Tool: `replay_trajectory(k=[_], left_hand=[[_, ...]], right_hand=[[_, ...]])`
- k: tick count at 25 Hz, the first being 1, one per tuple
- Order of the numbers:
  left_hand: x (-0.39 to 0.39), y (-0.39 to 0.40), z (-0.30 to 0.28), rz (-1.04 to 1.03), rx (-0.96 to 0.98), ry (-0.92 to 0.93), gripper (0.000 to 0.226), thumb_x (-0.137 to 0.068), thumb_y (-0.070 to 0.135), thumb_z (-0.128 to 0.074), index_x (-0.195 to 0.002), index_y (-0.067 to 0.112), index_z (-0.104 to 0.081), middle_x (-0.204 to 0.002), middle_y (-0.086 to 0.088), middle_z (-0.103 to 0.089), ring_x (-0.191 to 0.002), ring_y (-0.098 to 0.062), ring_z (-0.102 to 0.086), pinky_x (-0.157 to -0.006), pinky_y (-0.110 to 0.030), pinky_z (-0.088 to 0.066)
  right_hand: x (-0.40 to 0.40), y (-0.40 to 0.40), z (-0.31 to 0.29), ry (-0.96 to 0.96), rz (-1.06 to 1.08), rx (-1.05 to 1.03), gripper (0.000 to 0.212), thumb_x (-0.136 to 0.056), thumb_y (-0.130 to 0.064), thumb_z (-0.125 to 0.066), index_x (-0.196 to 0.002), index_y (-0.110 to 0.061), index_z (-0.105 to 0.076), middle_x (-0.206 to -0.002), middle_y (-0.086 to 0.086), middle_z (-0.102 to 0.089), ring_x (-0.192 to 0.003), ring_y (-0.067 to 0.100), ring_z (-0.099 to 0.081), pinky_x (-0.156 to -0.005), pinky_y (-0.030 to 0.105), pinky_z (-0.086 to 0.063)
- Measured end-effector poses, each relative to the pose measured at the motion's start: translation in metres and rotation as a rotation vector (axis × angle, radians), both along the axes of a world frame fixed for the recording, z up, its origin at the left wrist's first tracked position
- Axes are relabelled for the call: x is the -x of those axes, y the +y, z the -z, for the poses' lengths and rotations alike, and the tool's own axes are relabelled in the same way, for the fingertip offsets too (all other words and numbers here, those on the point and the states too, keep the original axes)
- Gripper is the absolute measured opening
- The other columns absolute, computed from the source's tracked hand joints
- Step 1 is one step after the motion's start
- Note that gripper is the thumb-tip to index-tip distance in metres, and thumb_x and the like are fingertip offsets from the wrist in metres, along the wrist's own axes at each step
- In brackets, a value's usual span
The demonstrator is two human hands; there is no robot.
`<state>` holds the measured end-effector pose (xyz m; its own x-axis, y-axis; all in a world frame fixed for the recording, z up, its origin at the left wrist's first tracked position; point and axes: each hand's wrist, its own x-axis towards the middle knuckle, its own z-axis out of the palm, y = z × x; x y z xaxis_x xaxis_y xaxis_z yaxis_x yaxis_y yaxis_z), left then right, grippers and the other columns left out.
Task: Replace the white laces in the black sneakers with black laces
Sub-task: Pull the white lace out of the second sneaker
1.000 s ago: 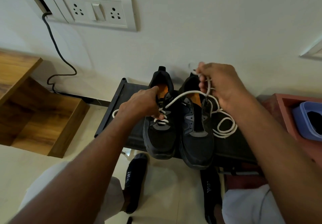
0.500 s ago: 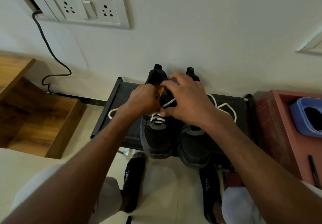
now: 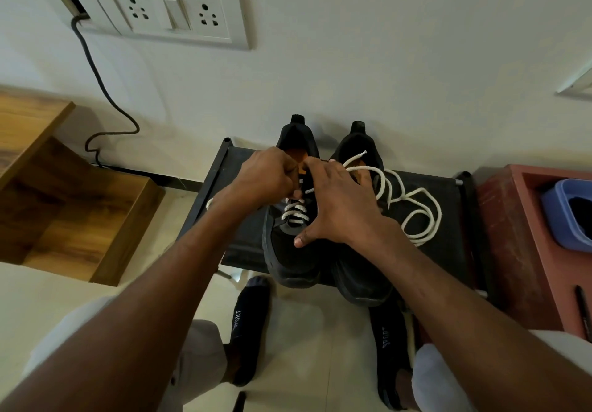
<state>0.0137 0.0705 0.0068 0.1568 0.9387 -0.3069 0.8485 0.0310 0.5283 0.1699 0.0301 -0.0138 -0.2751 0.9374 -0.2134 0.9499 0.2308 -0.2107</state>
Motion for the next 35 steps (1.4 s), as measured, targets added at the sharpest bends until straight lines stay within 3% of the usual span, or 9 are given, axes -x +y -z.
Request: replay_trajectory(k=[4, 9, 13, 20, 22, 25, 28, 31, 35], left_hand=[[0.007, -0.004, -0.004, -0.06, 0.068, -0.185, 0.017, -0.085, 0.005, -0.079, -0.073, 0.011, -0.069, -0.068, 0.005, -0.065, -0.074, -0.009, -0.063, -0.066, -0.022, -0.043], [-0.004, -0.004, -0.003, 0.144, -0.062, 0.087, 0.022, -0.083, 0.034, -0.085, -0.087, 0.02, -0.069, -0.082, 0.006, -0.064, -0.075, -0.011, -0.059, -0.063, -0.026, -0.042], [-0.014, -0.005, 0.006, 0.017, -0.064, 0.131, 0.008, -0.085, 0.023, -0.081, -0.085, 0.016, -0.077, -0.077, 0.001, -0.065, -0.071, -0.018, -0.06, -0.053, -0.024, -0.037], [0.008, -0.008, -0.008, -0.292, 0.246, -0.441, 0.019, -0.095, 0.007, -0.07, -0.077, 0.01, -0.064, -0.075, -0.006, -0.073, -0.072, -0.013, -0.068, -0.059, -0.022, -0.052], [0.003, -0.009, -0.005, -0.17, 0.138, -0.278, 0.008, -0.096, 0.016, -0.071, -0.091, 0.013, -0.066, -0.077, -0.001, -0.072, -0.069, -0.012, -0.07, -0.062, -0.025, -0.058], [-0.007, -0.008, 0.004, 0.061, -0.041, 0.133, 0.027, -0.087, 0.038, -0.08, -0.111, 0.029, -0.071, -0.095, 0.007, -0.068, -0.082, -0.018, -0.066, -0.071, -0.034, -0.055], [-0.011, -0.005, 0.006, 0.02, -0.059, 0.199, 0.012, -0.085, 0.035, -0.081, -0.092, 0.027, -0.075, -0.09, 0.0, -0.069, -0.079, -0.024, -0.064, -0.073, -0.04, -0.054], [-0.008, -0.006, -0.001, -0.094, -0.009, 0.02, 0.017, -0.087, 0.021, -0.079, -0.072, 0.024, -0.071, -0.078, 0.001, -0.068, -0.073, -0.016, -0.063, -0.061, -0.027, -0.044], [0.012, -0.004, -0.023, -0.444, 0.206, -0.634, 0.019, -0.1, 0.011, -0.063, -0.081, 0.009, -0.065, -0.089, -0.013, -0.077, -0.077, -0.018, -0.072, -0.058, -0.023, -0.049]], right_hand=[[-0.002, 0.001, 0.001, -0.001, 0.017, 0.011, 0.138, -0.053, -0.071, -0.091, -0.158, -0.028, -0.012, -0.165, -0.002, -0.031, -0.158, 0.025, -0.017, -0.121, 0.062, -0.016], [-0.001, 0.0, 0.004, 0.016, 0.022, 0.001, 0.137, -0.052, -0.07, -0.091, -0.157, -0.028, -0.014, -0.164, -0.003, -0.032, -0.159, 0.026, -0.015, -0.121, 0.063, -0.015], [0.0, -0.001, 0.001, 0.012, 0.025, 0.014, 0.139, -0.053, -0.069, -0.092, -0.159, -0.028, -0.011, -0.166, -0.003, -0.029, -0.159, 0.025, -0.013, -0.121, 0.063, -0.015], [0.0, 0.0, -0.003, -0.008, 0.024, 0.023, 0.137, -0.055, -0.069, -0.091, -0.159, -0.027, -0.011, -0.166, -0.002, -0.028, -0.159, 0.026, -0.012, -0.121, 0.062, -0.017], [0.0, -0.001, -0.002, -0.01, 0.027, 0.015, 0.136, -0.055, -0.069, -0.091, -0.158, -0.027, -0.012, -0.166, -0.002, -0.029, -0.159, 0.026, -0.012, -0.121, 0.062, -0.018], [0.001, -0.001, -0.002, -0.007, 0.032, 0.006, 0.136, -0.055, -0.069, -0.091, -0.158, -0.028, -0.012, -0.164, -0.003, -0.03, -0.159, 0.025, -0.013, -0.121, 0.061, -0.018], [0.001, -0.001, -0.001, -0.013, 0.03, 0.007, 0.138, -0.054, -0.07, -0.091, -0.159, -0.028, -0.01, -0.165, -0.004, -0.029, -0.159, 0.024, -0.013, -0.12, 0.061, -0.019], [0.001, -0.001, -0.003, -0.03, 0.03, 0.01, 0.138, -0.054, -0.072, -0.09, -0.159, -0.028, -0.011, -0.165, -0.003, -0.029, -0.159, 0.024, -0.014, -0.12, 0.062, -0.019], [0.001, 0.0, -0.004, -0.072, 0.013, 0.004, 0.136, -0.056, -0.075, -0.087, -0.159, -0.027, -0.012, -0.166, 0.0, -0.028, -0.158, 0.027, -0.017, -0.121, 0.066, -0.018]])
